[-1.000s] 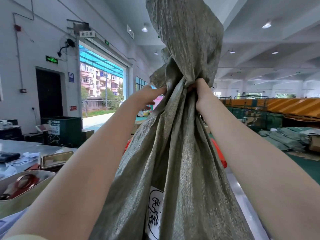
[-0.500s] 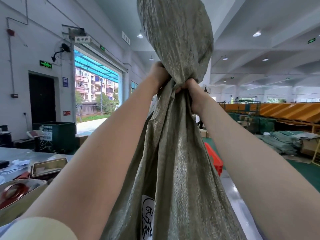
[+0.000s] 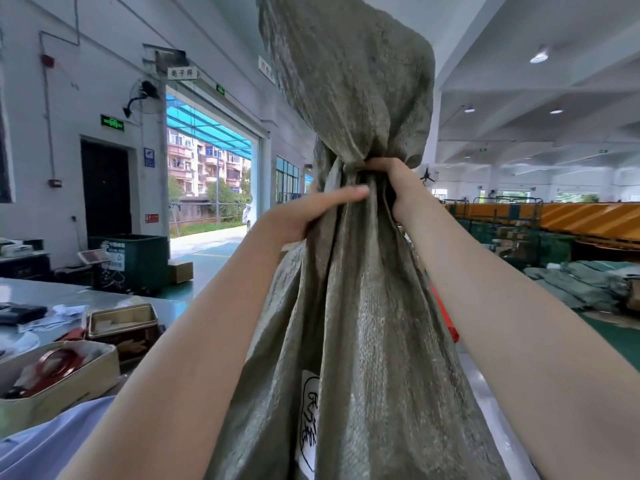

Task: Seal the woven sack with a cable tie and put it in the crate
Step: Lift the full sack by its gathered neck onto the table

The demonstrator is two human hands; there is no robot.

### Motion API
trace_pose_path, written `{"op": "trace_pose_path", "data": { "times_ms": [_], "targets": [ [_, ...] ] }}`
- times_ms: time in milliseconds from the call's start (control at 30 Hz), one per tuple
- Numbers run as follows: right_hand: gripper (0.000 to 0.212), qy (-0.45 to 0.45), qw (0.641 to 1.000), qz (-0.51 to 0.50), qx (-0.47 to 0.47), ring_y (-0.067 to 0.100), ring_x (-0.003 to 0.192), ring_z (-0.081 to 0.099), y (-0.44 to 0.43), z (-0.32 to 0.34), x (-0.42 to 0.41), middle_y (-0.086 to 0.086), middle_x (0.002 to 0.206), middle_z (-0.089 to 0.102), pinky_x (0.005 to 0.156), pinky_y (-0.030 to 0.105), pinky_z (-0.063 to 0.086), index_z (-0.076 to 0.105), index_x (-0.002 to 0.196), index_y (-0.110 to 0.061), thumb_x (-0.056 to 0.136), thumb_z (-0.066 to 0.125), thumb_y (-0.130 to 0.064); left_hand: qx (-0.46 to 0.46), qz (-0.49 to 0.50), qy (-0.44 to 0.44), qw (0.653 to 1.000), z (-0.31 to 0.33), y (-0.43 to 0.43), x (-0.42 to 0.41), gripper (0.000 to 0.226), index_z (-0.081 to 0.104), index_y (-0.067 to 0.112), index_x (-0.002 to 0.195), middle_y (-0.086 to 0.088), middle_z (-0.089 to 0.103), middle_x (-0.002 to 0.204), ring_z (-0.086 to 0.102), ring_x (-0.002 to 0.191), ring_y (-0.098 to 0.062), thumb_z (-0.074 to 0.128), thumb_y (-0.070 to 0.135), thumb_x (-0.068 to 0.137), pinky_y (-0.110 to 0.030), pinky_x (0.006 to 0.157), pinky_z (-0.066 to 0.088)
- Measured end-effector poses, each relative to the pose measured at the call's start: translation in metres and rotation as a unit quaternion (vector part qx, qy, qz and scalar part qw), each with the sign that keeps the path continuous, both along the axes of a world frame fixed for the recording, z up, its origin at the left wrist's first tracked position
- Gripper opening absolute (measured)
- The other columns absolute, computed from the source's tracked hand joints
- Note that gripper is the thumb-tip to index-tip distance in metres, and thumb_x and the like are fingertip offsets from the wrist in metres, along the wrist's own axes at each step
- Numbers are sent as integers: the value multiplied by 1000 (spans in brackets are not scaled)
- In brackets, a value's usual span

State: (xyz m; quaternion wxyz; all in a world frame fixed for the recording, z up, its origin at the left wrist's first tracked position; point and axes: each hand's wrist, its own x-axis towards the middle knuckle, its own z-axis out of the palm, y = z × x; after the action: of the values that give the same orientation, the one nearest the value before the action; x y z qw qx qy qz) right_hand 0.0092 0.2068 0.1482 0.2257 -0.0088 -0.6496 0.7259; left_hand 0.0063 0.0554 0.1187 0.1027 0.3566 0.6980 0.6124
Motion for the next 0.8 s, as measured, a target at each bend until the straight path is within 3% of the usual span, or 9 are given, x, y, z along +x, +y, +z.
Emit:
{"op": "trace_pose_path", "data": {
  "times_ms": [33, 100, 267, 333, 400, 500, 667, 733, 800],
  "targets": [
    [79, -1, 1000, -5, 7, 29, 89, 70, -3, 1, 1, 14, 104, 72, 79, 39, 56, 62, 117, -8, 40, 73, -21, -38, 16, 8, 999, -3, 6, -1, 47, 56, 15, 120, -3, 70, 105, 72, 86, -12, 69, 34, 79, -25, 80, 58],
    [68, 12, 999, -8, 30, 28, 90, 69, -10, 4, 6, 14, 104, 72, 75, 34, 55, 62, 117, -6, 51, 71, -20, -49, 59, 47, 996, -4, 17, 1, 39, 60, 21, 112, 1, 69, 105, 67, 97, -17, 73, 33, 77, -31, 92, 53],
    [39, 41, 995, 37, 85, 28, 94, 67, -4, 12, 24, 13, 98, 70, 87, 37, 55, 64, 107, -2, 68, 63, -9, 35, 183, 96, 978, -6, 38, -5, 52, 64, 15, 117, -1, 68, 108, 64, 101, -16, 81, 23, 68, -31, 96, 50],
    [21, 54, 989, 99, 95, 21, 85, 69, 6, 5, 37, 8, 87, 72, 82, 29, 57, 65, 98, -5, 80, 55, -3, 43, 208, 112, 971, -7, 41, -8, 51, 66, 14, 116, 0, 67, 104, 63, 101, -15, 79, 17, 67, -31, 97, 50],
    [15, 56, 978, 160, 120, 10, 75, 71, 19, -11, 52, -3, 78, 75, 69, 19, 57, 67, 91, -11, 78, 60, -6, 46, 221, 115, 967, -6, 43, -11, 55, 66, 15, 116, -2, 70, 109, 65, 104, -16, 80, 18, 63, -33, 99, 50],
    [34, -14, 971, 155, 180, 7, 76, 71, 35, -48, 56, -5, 83, 75, 64, 16, 55, 66, 92, -20, 62, 73, -31, 51, 221, 94, 969, -5, 46, -11, 57, 68, 14, 114, -4, 71, 112, 67, 102, -19, 81, 21, 59, -36, 97, 52],
    [15, -73, 980, 174, 60, 11, 63, 72, 20, -92, 44, -1, 72, 75, 64, 21, 58, 65, 94, -14, 87, 58, -25, 60, 208, 77, 973, -4, 63, -7, 50, 67, 11, 110, -7, 71, 110, 68, 101, -21, 81, 19, 63, -33, 93, 54],
    [15, -47, 982, 180, 34, 14, 73, 72, 6, -98, 38, 1, 81, 75, 77, 25, 58, 66, 96, -12, 83, 64, -19, 36, 220, 87, 971, -6, 66, -7, 53, 65, 12, 113, -7, 69, 114, 65, 105, -21, 81, 22, 64, -34, 97, 53],
    [40, -12, 992, 122, 38, 22, 90, 70, -7, -101, 32, 7, 99, 73, 92, 36, 54, 65, 107, -8, 70, 76, -15, 19, 218, 90, 972, -9, 66, -10, 58, 63, 10, 117, -7, 67, 117, 63, 108, -21, 81, 23, 64, -36, 99, 51]
  ]
}}
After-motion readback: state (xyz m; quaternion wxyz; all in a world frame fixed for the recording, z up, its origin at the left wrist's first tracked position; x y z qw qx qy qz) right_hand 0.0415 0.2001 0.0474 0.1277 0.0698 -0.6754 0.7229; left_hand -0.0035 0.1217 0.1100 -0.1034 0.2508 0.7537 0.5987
